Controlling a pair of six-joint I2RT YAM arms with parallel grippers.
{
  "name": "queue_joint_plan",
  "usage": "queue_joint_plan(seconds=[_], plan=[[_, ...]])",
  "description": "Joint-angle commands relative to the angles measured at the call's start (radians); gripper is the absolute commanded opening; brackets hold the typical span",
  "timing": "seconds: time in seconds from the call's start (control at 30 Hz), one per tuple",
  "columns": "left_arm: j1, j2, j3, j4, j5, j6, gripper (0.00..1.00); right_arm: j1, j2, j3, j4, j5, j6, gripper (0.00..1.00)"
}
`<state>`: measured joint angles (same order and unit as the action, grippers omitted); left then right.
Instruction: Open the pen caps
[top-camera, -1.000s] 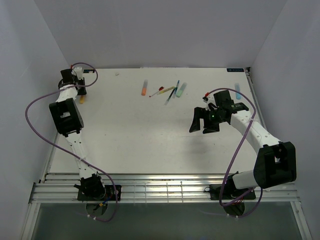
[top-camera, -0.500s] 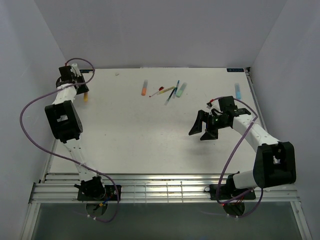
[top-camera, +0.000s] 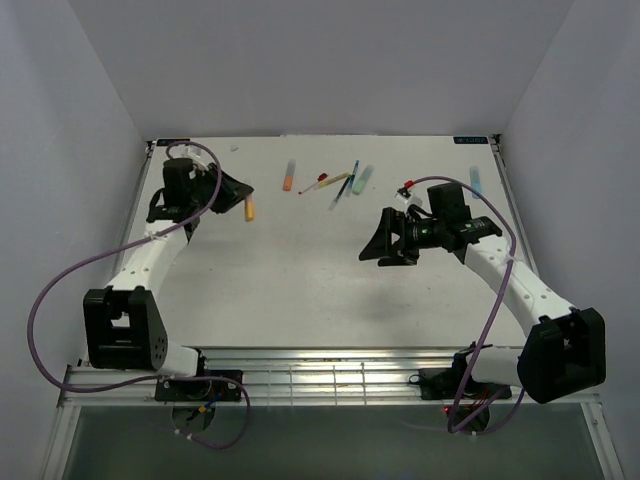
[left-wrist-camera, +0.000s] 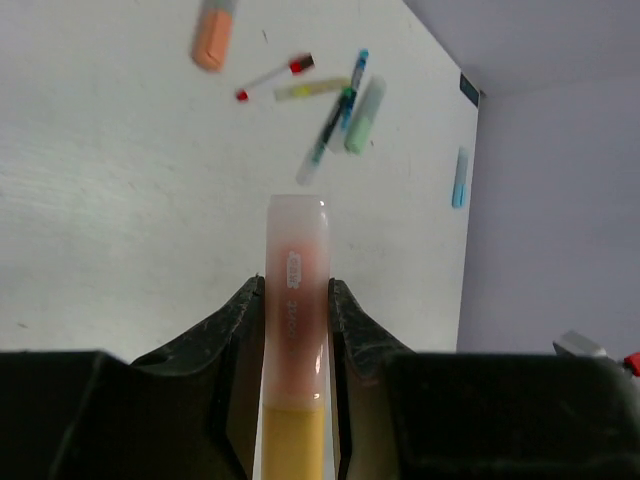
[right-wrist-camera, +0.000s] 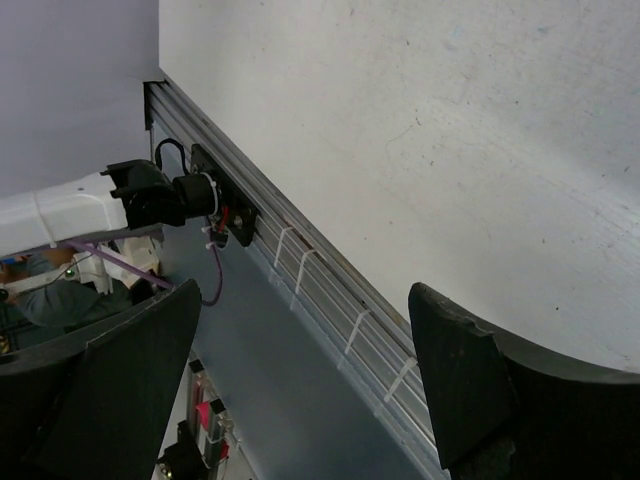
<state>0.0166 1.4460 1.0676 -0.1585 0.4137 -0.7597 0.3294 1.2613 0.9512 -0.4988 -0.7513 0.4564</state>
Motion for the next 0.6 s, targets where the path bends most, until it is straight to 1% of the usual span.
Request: queue_joint_plan(seconds=[0.0,0.03,0.07,0.1,0.13,0.17,0.2,0.23,0.3,0.37,0.4,0.47,0.5,0.57], plan=[[-0.175,-0.114,-0.047,-0.045,-0.090,-0.174,0.00,0.049,0.019,0.092,0.025,0.047,0.002,0.90],[-0.214,-0.159,-0.054,-0.076,-0.134,-0.199,0.00,0.062,0.027,0.107,0.022,0.064,-0.001,0.90],[-0.245,-0.180,-0.058,-0.107,-0.226,-0.214,0.00,0.088,0.044,0.136,0.017,0.085,-0.008,0.91],[-0.297,-0.199,-0.060,-0.172,-0.271,-0.236,0.00,0.102,0.053,0.149,0.014,0.099,-0.012,0.94],[-0.319,-0.226,-0.063,-0.202,-0.307,-0.283,0.00,0.114,0.059,0.161,0.016,0.115,-0.015,0.96],[-0.340,-0.237,-0.072,-0.219,-0.361,-0.302,0.00,0.141,0.070,0.178,0.022,0.136,-0.018,0.98],[-0.380,-0.243,-0.074,-0.252,-0.386,-0.317,0.00,0.157,0.076,0.184,0.043,0.144,-0.018,1.00],[-0.400,-0.248,-0.074,-0.275,-0.407,-0.329,0.00,0.171,0.084,0.196,0.045,0.154,-0.018,0.97],[-0.470,-0.253,-0.064,-0.329,-0.520,-0.355,0.00,0.218,0.119,0.243,0.045,0.194,-0.022,0.95],[-0.510,-0.246,-0.057,-0.352,-0.573,-0.369,0.00,0.246,0.148,0.280,0.029,0.219,-0.021,0.95],[-0.539,-0.243,-0.054,-0.358,-0.607,-0.371,0.00,0.270,0.183,0.316,0.028,0.231,-0.013,0.92],[-0.561,-0.233,-0.049,-0.365,-0.628,-0.375,0.00,0.304,0.222,0.348,0.034,0.248,-0.001,0.91],[-0.579,-0.216,-0.049,-0.366,-0.636,-0.377,0.00,0.316,0.234,0.360,0.040,0.256,0.004,0.88],[-0.599,-0.202,-0.043,-0.368,-0.659,-0.383,0.00,0.344,0.265,0.402,0.061,0.276,0.021,0.87]])
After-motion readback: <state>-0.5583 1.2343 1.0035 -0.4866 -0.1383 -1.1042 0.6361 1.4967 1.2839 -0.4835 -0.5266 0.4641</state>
